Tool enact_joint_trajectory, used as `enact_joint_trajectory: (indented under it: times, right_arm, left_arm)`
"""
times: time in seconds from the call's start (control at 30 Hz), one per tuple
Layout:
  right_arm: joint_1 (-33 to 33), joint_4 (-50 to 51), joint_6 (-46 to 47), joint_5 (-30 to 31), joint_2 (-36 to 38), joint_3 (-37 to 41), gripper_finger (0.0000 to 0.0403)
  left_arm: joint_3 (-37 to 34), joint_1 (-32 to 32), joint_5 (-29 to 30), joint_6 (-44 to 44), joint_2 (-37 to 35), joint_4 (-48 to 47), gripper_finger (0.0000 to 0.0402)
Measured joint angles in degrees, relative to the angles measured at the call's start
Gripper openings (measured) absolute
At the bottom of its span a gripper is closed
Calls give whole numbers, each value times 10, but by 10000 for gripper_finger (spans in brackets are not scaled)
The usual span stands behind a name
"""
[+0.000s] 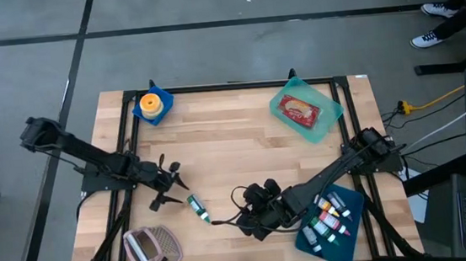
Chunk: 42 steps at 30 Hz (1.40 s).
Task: Pick & Place Food Item
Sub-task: Put the green food coloring bottle into the bottom blue bin
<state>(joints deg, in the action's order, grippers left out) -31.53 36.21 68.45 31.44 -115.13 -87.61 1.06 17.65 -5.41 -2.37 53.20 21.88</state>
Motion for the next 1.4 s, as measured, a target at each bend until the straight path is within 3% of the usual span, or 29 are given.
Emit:
enact_joint_trajectory:
  times: [0.2, 0.7, 1.03, 1.2, 1.4]
  right_arm:
    - [0, 0, -1, 0, 0, 0, 213]
    - [0, -1, -2, 0, 0, 0, 213]
    - [-1, -2, -3, -1, 0, 0, 213]
    - [-1, -3, -3, -5, 0, 0, 213]
    - [-1, -3, -3, -4, 0, 0, 213]
  left_arm:
    - [1, 0, 3, -20, 52, 56, 246]
    - [75, -1, 3, -79, 215, 53, 246]
    - [112, -1, -18, -89, 286, 60, 241]
    - [117, -1, -21, -90, 291, 69, 212]
    - [138, -1, -27, -94, 291, 77, 134]
